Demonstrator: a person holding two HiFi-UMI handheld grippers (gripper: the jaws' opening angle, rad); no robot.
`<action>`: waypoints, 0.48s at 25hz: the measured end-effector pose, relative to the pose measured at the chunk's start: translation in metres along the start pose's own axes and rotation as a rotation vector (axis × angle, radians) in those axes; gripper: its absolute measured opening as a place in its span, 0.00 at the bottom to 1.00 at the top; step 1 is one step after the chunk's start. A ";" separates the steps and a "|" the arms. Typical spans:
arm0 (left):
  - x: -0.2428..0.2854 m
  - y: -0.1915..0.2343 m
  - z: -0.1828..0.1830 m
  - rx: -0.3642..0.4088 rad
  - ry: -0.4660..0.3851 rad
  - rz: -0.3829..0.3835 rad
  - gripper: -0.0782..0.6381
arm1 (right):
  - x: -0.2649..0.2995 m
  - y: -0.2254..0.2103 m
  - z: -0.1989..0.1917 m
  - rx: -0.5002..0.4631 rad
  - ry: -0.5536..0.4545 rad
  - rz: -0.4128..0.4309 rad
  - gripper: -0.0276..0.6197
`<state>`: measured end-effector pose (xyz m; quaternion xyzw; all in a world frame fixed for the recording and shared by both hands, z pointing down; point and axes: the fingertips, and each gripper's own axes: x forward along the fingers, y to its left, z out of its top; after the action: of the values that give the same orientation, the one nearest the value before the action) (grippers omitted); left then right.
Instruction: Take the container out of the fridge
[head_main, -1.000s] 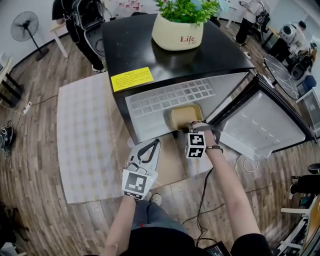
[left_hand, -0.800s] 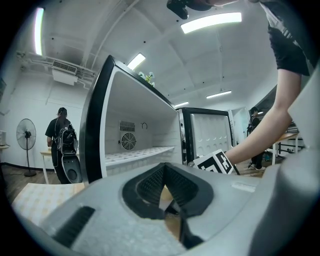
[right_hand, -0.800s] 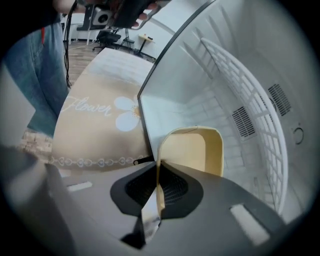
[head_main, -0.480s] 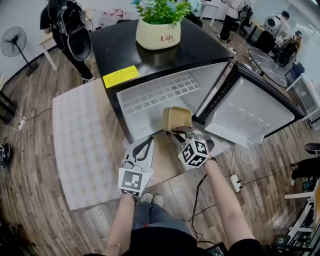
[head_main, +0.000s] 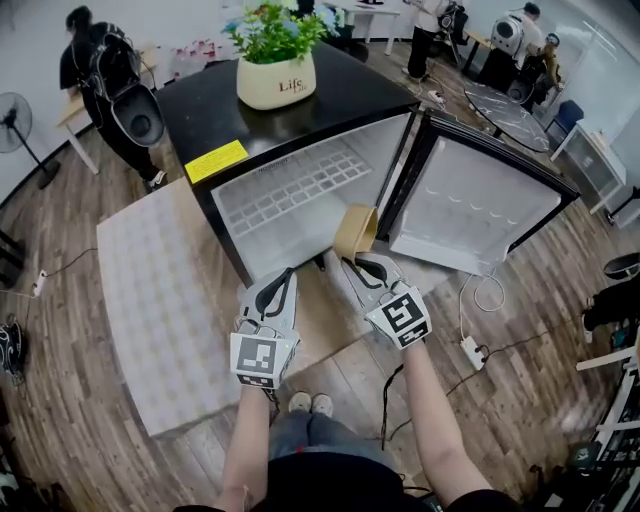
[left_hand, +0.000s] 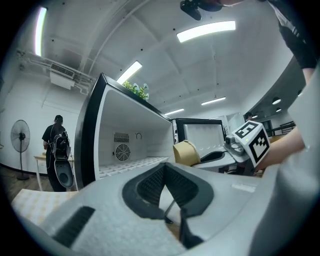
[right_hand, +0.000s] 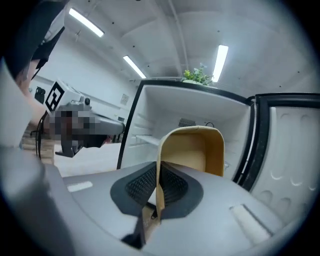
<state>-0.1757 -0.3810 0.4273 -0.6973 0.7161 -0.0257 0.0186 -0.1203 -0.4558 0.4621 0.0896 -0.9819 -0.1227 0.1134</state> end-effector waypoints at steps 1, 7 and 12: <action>0.000 -0.002 0.002 0.001 -0.004 -0.004 0.12 | -0.006 -0.002 0.004 0.020 -0.019 -0.017 0.07; 0.004 -0.007 0.012 0.013 -0.027 -0.018 0.12 | -0.044 -0.020 0.018 0.159 -0.127 -0.142 0.07; 0.007 -0.006 0.023 0.021 -0.049 -0.019 0.12 | -0.078 -0.036 0.019 0.243 -0.197 -0.256 0.07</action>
<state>-0.1680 -0.3881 0.4048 -0.7042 0.7085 -0.0162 0.0433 -0.0447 -0.4696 0.4189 0.2144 -0.9764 -0.0251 -0.0112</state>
